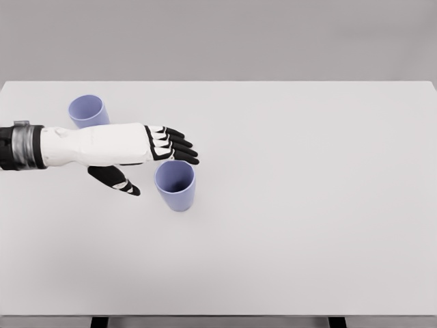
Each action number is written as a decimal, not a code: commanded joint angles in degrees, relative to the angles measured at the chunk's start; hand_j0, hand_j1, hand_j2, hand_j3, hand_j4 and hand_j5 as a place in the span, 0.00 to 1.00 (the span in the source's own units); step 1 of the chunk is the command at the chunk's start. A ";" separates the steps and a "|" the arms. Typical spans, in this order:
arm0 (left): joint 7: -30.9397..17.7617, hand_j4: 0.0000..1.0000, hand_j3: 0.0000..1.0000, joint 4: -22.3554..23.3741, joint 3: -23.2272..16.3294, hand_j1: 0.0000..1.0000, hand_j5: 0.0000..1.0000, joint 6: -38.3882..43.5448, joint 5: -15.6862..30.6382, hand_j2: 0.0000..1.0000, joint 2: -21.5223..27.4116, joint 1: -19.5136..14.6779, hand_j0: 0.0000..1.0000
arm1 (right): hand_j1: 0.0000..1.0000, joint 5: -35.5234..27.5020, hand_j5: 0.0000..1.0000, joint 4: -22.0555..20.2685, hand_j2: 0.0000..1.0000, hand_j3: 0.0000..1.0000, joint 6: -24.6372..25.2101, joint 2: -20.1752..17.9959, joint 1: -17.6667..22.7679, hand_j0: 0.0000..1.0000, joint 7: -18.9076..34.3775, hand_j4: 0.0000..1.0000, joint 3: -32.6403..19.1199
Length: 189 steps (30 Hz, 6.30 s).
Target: Place the right cup on the left cup with left arm
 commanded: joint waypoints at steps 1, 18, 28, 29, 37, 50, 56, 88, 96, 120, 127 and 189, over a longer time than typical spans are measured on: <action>0.03 1.00 1.00 -0.01 0.07 1.00 1.00 0.05 0.17 1.00 -0.14 0.00 1.00 | 1.00 -0.16 1.00 0.44 1.00 1.00 0.20 0.00 0.17 1.00 0.03 1.00 -0.36; 1.52 1.00 1.00 -0.09 4.55 1.00 1.00 0.05 0.25 1.00 -0.05 0.88 1.00 | 1.00 0.01 1.00 0.44 1.00 1.00 0.03 0.00 2.37 1.00 0.03 1.00 -0.45; 1.96 1.00 1.00 -0.01 3.50 1.00 1.00 1.39 -5.99 1.00 -3.21 2.99 1.00 | 1.00 0.01 1.00 0.44 1.00 1.00 0.03 0.00 2.46 1.00 0.03 1.00 -0.45; 2.05 1.00 1.00 -0.01 3.50 1.00 1.00 1.39 -6.95 1.00 -3.39 3.07 1.00 | 1.00 0.01 1.00 0.44 1.00 1.00 0.03 0.00 2.46 1.00 0.03 1.00 -0.45; 2.14 1.00 1.00 1.05 3.41 1.00 1.00 2.27 -7.92 1.00 -4.88 3.95 1.00 | 1.00 0.01 1.00 0.44 1.00 1.00 0.03 0.00 2.46 1.00 0.03 1.00 -0.45; 2.40 1.00 1.00 6.50 3.41 1.00 1.00 3.06 -12.14 1.00 -5.67 4.22 1.00 | 1.00 0.01 1.00 0.44 1.00 1.00 0.03 0.00 2.37 1.00 0.03 1.00 -0.45; 2.40 1.00 1.00 7.29 3.41 1.00 1.00 3.06 -12.14 1.00 -7.34 5.97 1.00 | 1.00 0.10 1.00 0.44 1.00 1.00 0.03 0.00 2.37 1.00 0.03 1.00 -0.45; 5.39 1.00 1.00 12.30 3.59 1.00 1.00 3.15 -16.18 1.00 -11.12 9.31 1.00 | 1.00 0.01 1.00 0.44 1.00 1.00 0.03 0.00 2.37 1.00 0.03 1.00 -0.45; 5.30 1.00 1.00 12.30 3.59 1.00 1.00 3.06 -16.80 1.00 -11.39 9.31 1.00 | 1.00 0.01 1.00 0.44 1.00 1.00 0.03 0.00 2.37 1.00 0.03 1.00 -0.45; 4.95 0.62 0.62 11.33 6.13 0.62 0.62 0.77 -13.64 0.62 -9.28 9.32 0.62 | 1.00 0.01 1.00 0.44 1.00 1.00 0.03 0.00 2.46 1.00 0.03 1.00 -0.45; 4.69 0.62 0.62 11.42 6.49 0.62 0.62 0.05 -11.44 0.62 -6.03 6.24 0.62 | 1.00 0.01 1.00 0.44 1.00 1.00 0.03 0.00 2.37 1.00 0.03 1.00 -0.45; -0.68 0.63 0.63 43.23 5.87 0.63 0.63 0.05 -6.60 0.63 -8.66 -6.59 0.63 | 1.00 0.01 1.00 0.44 1.00 1.00 0.03 0.00 2.46 1.00 0.03 1.00 -0.45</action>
